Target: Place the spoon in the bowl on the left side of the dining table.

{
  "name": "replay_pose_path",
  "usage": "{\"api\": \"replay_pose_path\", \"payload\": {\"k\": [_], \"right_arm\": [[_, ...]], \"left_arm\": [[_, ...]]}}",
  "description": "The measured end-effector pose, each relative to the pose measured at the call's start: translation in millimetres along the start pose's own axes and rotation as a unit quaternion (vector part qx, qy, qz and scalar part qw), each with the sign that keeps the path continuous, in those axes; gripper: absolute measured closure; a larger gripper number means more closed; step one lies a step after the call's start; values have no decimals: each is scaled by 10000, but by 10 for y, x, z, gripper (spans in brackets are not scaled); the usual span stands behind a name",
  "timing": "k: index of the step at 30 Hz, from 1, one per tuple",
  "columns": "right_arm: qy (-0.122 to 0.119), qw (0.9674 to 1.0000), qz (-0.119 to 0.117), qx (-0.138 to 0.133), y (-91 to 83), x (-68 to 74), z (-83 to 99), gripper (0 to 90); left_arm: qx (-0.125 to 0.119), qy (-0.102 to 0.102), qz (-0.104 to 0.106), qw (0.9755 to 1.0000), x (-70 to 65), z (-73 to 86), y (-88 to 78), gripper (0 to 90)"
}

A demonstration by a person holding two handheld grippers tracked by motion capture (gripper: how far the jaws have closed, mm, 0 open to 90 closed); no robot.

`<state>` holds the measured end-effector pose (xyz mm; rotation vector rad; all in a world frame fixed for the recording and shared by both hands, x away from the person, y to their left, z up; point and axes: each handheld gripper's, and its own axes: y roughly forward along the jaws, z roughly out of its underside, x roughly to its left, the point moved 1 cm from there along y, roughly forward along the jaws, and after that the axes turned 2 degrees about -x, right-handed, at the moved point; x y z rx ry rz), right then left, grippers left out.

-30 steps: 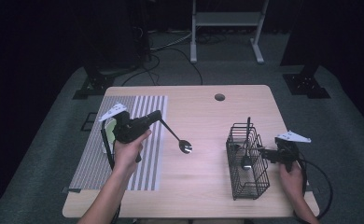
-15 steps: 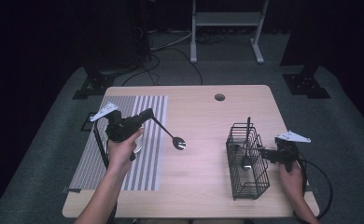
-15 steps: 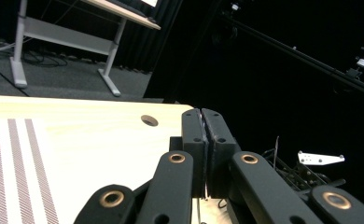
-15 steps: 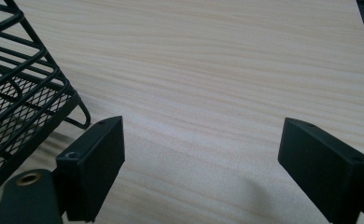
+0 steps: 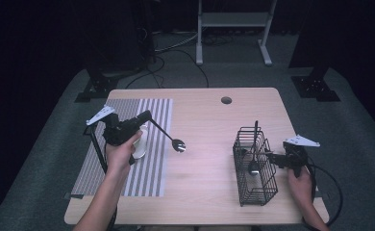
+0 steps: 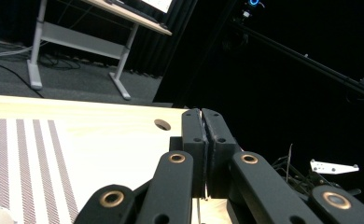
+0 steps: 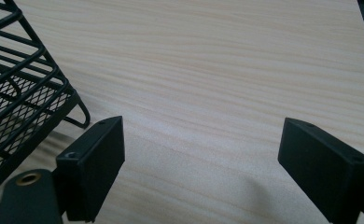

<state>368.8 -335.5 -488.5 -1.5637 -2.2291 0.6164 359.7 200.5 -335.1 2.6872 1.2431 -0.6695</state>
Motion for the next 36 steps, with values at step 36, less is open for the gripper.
{"api": "replay_pose_path", "payload": {"k": [36], "right_arm": [[9,10000,-5,12,2,-1,-1,136]], "left_arm": [[-177,2,-637,9978,340,-172,-246,892]]}}
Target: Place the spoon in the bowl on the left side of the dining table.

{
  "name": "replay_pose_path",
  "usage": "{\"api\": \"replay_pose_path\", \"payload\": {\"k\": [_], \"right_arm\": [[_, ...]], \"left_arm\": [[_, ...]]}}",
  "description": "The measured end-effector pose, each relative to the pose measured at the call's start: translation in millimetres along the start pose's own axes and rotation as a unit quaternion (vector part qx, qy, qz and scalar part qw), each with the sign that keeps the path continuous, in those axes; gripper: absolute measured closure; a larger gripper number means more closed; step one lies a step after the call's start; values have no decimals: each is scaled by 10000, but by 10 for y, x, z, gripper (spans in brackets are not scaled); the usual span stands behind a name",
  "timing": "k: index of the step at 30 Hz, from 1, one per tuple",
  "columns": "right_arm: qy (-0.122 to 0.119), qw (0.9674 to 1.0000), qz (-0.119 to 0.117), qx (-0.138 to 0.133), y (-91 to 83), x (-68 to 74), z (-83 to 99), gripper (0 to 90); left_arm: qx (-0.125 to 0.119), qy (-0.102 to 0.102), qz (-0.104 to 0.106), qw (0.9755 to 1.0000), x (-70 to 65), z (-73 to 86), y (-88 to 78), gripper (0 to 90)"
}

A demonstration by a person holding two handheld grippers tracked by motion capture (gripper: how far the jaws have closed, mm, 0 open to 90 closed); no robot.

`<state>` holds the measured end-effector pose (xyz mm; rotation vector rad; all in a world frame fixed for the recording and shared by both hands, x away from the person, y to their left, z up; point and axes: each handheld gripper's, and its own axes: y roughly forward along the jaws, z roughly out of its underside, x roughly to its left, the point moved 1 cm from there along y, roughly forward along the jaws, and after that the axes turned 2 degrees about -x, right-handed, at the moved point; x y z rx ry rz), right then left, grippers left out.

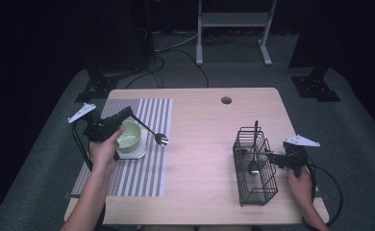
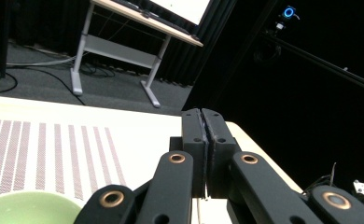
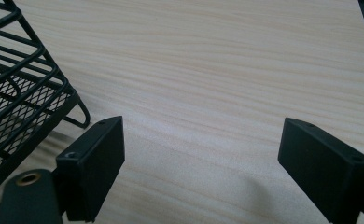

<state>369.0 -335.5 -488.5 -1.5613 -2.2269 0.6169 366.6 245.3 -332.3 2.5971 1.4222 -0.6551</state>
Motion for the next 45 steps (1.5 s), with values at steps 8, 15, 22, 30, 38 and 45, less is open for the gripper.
{"api": "replay_pose_path", "payload": {"k": [8,15,22,30,38,45], "right_arm": [[-2,10000,0,0,0,0,0,136],[-1,10000,3,8,1,1,0,136],[-12,10000,7,13,1,3,-1,136],[-15,10000,10,14,1,4,-1,136],[-22,10000,15,22,3,5,-1,136],[-35,10000,17,24,6,6,-1,136]], "left_arm": [[-34,-12,-140,9999,85,-21,-54,891],[-60,-14,-267,9996,156,-54,-104,891],[-87,-22,-374,9993,212,-71,-138,891],[-81,-16,-490,9988,279,-78,-169,891],[-111,-23,-644,9979,351,-100,-212,891],[-150,-63,-767,9969,428,-127,-260,891]]}}
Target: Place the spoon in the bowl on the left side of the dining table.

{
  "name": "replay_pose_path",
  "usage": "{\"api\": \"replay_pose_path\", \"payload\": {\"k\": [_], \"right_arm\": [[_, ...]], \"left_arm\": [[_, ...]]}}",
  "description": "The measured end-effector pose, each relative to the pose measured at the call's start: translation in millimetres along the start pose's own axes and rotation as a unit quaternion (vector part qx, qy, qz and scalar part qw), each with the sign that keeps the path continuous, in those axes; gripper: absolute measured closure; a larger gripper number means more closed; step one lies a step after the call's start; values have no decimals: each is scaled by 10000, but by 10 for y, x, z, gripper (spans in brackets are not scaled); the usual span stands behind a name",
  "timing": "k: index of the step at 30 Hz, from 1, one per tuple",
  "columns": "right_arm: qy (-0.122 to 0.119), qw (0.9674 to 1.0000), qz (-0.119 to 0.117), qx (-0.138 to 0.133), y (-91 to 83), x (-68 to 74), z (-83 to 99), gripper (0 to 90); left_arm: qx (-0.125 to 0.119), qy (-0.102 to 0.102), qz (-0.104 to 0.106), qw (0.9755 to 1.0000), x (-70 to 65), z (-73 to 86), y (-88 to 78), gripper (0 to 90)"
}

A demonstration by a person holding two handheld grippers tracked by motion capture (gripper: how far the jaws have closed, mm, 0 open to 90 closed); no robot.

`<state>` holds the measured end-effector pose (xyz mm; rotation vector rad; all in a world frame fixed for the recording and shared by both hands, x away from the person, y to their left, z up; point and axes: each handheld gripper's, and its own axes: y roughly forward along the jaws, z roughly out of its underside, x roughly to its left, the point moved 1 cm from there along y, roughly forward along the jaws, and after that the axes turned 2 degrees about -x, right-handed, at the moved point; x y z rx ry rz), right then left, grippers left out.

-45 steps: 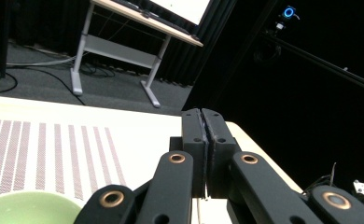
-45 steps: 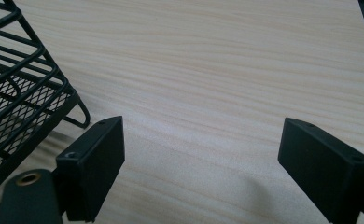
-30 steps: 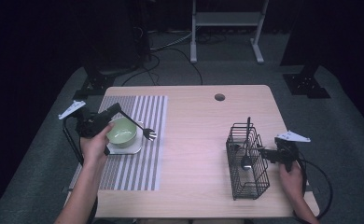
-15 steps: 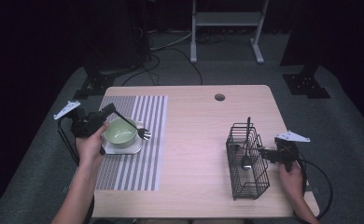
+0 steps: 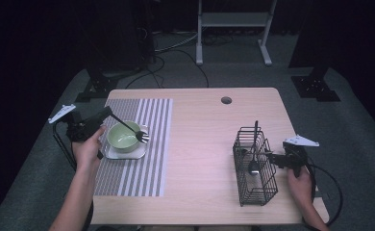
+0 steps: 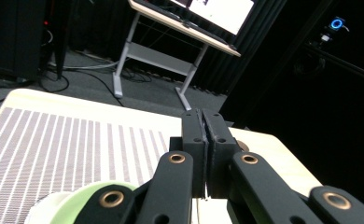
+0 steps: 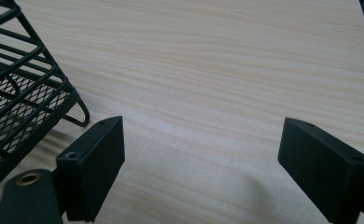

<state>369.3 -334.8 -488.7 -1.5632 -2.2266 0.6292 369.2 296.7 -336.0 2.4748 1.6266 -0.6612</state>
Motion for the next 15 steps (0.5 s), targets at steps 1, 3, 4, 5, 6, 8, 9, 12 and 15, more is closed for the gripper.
{"api": "replay_pose_path", "payload": {"k": [1,3,4,5,6,8,9,12,15], "right_arm": [[-1,10000,1,2,0,0,0,136],[0,10000,6,0,-1,0,0,136],[1,10000,1,3,0,1,0,136],[-3,10000,1,5,0,1,0,136],[-3,10000,1,5,0,1,0,136],[-3,10000,2,5,0,2,0,136],[-3,10000,3,6,0,2,0,136],[-5,10000,3,8,1,1,0,136],[-5,10000,6,7,0,1,0,136]], "left_arm": [[-14,-21,-27,10000,12,-6,-6,891],[-10,1,-69,10000,35,-14,-18,891],[-27,-19,-87,10000,45,-18,-24,891],[-33,-8,-115,9999,62,-23,-34,891],[-27,-8,-125,9999,71,-25,-40,891],[-50,-44,-163,9998,90,-27,-47,891],[-41,-42,-190,9998,105,-27,-53,891],[-51,-51,-238,9997,133,-30,-62,891],[-70,-78,-274,9996,166,-40,-78,891]]}}
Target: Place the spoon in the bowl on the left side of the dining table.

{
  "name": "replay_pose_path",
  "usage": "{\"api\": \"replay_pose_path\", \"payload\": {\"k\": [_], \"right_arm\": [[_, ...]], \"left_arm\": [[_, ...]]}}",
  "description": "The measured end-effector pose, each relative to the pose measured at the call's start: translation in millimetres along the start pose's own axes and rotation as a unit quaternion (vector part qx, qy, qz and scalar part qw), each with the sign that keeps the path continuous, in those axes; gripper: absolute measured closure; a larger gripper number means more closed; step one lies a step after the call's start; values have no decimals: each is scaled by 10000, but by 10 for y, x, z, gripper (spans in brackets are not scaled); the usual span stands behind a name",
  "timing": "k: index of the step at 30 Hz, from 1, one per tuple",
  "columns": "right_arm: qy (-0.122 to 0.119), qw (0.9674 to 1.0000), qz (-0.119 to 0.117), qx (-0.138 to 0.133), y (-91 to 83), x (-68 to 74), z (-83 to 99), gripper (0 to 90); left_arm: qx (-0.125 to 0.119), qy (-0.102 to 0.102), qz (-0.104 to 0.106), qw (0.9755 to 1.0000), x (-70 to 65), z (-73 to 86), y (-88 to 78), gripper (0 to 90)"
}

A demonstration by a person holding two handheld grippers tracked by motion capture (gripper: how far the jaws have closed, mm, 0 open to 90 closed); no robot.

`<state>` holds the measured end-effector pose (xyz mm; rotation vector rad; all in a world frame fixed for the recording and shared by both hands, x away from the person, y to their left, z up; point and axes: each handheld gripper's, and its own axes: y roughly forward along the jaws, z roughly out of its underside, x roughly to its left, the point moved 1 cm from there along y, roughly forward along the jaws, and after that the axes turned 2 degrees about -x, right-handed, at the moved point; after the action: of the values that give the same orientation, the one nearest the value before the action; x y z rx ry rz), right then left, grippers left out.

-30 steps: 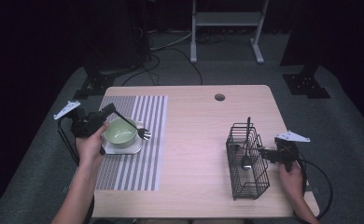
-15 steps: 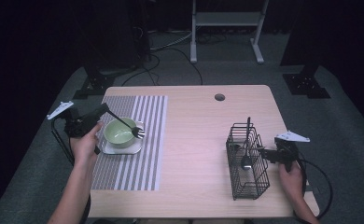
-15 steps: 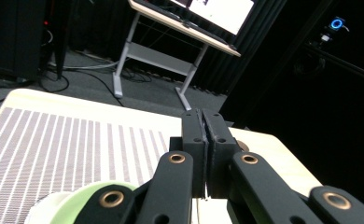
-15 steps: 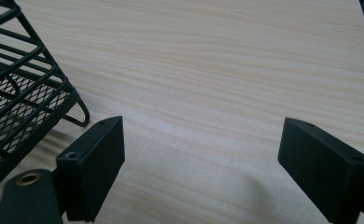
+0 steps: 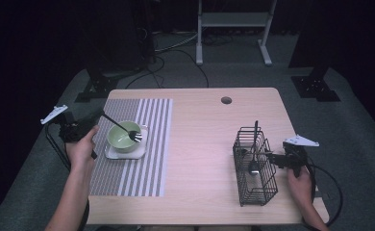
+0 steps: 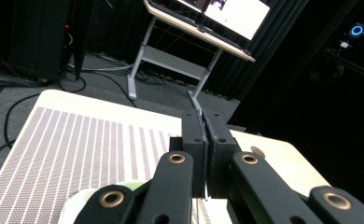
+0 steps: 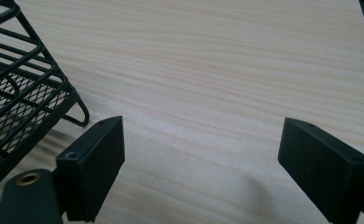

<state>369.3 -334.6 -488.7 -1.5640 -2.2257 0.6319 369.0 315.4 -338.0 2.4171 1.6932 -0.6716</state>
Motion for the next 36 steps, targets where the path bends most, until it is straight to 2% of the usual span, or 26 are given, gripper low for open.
{"api": "replay_pose_path", "payload": {"k": [21,36], "right_arm": [[-4,10000,4,3,0,1,0,136],[-8,10000,6,5,1,2,0,136]], "left_arm": [[-41,-131,-327,9994,215,40,-72,890],[-32,-106,-559,9984,328,39,-120,890]]}}
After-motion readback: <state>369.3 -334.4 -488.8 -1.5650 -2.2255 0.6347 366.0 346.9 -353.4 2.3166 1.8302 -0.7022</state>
